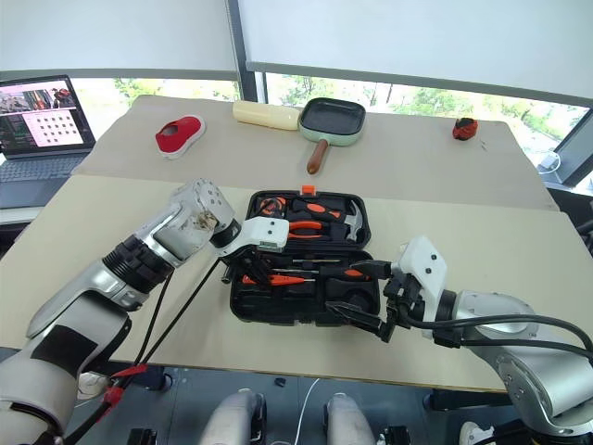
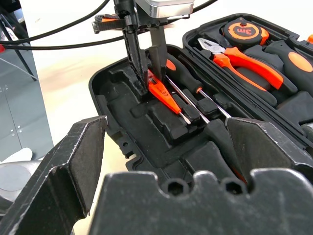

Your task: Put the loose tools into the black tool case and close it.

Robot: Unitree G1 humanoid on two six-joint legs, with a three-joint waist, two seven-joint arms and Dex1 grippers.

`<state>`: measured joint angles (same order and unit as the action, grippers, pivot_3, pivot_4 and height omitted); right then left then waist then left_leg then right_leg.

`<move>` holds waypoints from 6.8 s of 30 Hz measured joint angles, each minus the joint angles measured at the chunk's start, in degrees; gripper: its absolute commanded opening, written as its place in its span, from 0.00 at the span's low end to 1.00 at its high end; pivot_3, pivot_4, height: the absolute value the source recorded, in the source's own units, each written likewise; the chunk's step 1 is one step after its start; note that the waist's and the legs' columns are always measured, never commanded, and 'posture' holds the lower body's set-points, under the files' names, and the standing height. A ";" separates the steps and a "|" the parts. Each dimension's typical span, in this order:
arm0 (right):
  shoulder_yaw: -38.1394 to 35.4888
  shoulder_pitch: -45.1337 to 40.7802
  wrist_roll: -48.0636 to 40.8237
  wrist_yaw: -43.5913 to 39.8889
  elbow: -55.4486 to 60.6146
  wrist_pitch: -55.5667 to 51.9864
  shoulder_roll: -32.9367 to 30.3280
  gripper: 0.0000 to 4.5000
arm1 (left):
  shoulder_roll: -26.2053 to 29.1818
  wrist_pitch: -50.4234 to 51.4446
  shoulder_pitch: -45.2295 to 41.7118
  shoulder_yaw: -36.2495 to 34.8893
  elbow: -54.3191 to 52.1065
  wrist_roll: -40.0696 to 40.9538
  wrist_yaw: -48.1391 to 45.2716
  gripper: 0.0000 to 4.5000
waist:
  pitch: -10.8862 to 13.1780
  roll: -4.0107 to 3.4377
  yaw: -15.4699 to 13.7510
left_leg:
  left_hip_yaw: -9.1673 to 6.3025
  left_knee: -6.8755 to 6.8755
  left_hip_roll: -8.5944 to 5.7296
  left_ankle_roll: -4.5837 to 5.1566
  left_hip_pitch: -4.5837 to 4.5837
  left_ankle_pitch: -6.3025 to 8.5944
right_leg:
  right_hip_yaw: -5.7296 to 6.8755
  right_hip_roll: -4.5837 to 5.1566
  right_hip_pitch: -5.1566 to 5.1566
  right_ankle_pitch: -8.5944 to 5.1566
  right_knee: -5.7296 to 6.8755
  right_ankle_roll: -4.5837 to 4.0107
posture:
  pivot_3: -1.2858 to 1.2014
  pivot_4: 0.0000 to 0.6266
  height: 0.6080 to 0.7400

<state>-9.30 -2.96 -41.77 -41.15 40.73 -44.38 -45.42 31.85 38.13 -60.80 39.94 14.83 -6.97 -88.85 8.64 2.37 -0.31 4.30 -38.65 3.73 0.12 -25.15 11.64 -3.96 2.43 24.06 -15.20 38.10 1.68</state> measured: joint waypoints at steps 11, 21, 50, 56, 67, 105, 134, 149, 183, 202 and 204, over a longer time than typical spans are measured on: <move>-0.03 0.07 -0.26 -0.08 0.19 -0.01 -0.02 1.00 | 10.39 6.66 6.65 -16.29 -12.90 15.66 -2.72 0.65 | 0.01 -0.01 0.90 | -0.14 -0.06 0.03 0.04 -0.08 0.02 | 0.03 -0.02 0.04 0.00 0.02 0.01 | 0.52 0.24 1.00; -0.20 -0.09 -1.38 -1.24 -0.76 -0.03 -1.50 1.00 | 0.58 -17.72 23.50 -25.99 -3.89 18.81 9.18 0.00 | 0.01 0.00 0.22 | -0.12 -0.16 0.00 0.04 -0.10 0.02 | 0.08 0.02 -0.01 0.04 0.01 0.04 | 0.52 0.24 1.00; 1.66 -2.33 -2.32 0.08 -1.94 -1.42 -1.17 1.00 | -4.24 -39.30 23.70 -23.47 10.62 13.39 14.45 0.00 | -0.35 -0.40 0.95 | -0.12 -0.02 0.00 0.05 0.77 0.04 | 0.06 -0.01 -0.87 0.05 -0.13 0.07 | 0.52 0.24 1.00; 2.15 -3.29 -2.33 -0.46 -2.50 -1.41 -1.16 1.00 | -2.12 -39.92 24.73 -24.10 9.19 13.59 14.27 0.00 | -0.41 -0.40 1.44 | -0.07 0.06 0.08 0.04 0.94 0.05 | 0.04 -0.01 -0.97 0.03 -0.12 0.02 | 0.52 0.24 1.00; 10.03 -16.06 0.09 -6.82 -13.29 0.54 1.83 1.00 | 15.68 -15.62 48.99 -51.85 -17.60 27.78 21.78 0.52 | -0.26 -0.35 2.65 | -0.26 0.54 0.10 0.03 0.88 0.04 | 0.00 0.09 -0.62 -0.08 -0.14 -0.10 | 0.52 0.24 1.00; 10.47 -11.49 4.45 -6.13 -7.86 1.36 2.94 1.00 | 17.98 -23.21 22.90 -36.16 23.50 10.29 19.97 0.38 | -0.11 0.12 0.47 | 0.48 0.64 0.19 -0.05 0.27 0.02 | 0.03 0.04 0.16 -0.09 -0.03 -0.25 | 0.52 0.24 1.00; 3.76 3.28 0.01 0.71 2.97 -0.97 -0.28 1.00 | 8.17 4.31 16.49 -8.94 -21.98 15.82 7.22 0.37 | -0.06 0.17 0.71 | 0.10 0.27 0.07 -0.02 -0.02 0.03 | 0.02 -0.01 0.12 -0.05 -0.05 -0.08 | 0.52 0.24 1.00; 3.44 4.02 -0.03 2.91 3.25 -0.94 0.03 1.00 | 4.68 7.10 14.53 -7.86 -17.76 16.44 7.92 0.87 | -0.07 0.15 0.16 | -0.01 0.02 0.03 -0.01 -0.03 0.03 | 0.05 -0.01 -0.01 -0.03 -0.03 -0.03 | 0.52 0.24 1.00; 4.12 2.05 -0.02 2.22 1.38 -0.92 0.13 1.00 | 12.92 -17.49 20.65 -12.94 -14.96 11.65 0.59 0.02 | -0.08 0.11 -0.21 | -0.02 -0.10 0.06 0.00 -0.09 0.03 | 0.05 -0.02 0.00 0.01 -0.02 0.02 | 0.52 0.24 1.00; 3.95 2.38 -0.06 2.30 1.49 -0.92 0.12 1.00 | -0.89 -20.71 14.03 -9.30 -6.04 11.78 4.43 0.02 | -0.08 0.11 0.00 | -0.07 -0.13 0.02 0.00 -0.12 0.03 | 0.04 -0.03 -0.01 0.03 -0.02 0.04 | 0.52 0.24 1.00; 3.74 3.00 -0.08 2.52 1.63 -0.92 0.12 1.00 | -1.66 -23.14 13.74 -8.70 -5.22 10.78 4.71 0.02 | -0.09 0.10 -0.09 | -0.08 -0.17 0.02 0.00 -0.10 0.03 | 0.04 -0.03 -0.06 0.03 -0.02 0.05 | 0.52 0.24 1.00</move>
<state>-5.57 0.04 -41.86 -38.62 42.36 -45.30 -45.30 30.19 14.99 -47.06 31.25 9.60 3.81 -84.14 8.54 2.47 -0.40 4.21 -38.81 3.74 0.13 -25.26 11.67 -3.92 2.40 24.00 -15.17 38.08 1.73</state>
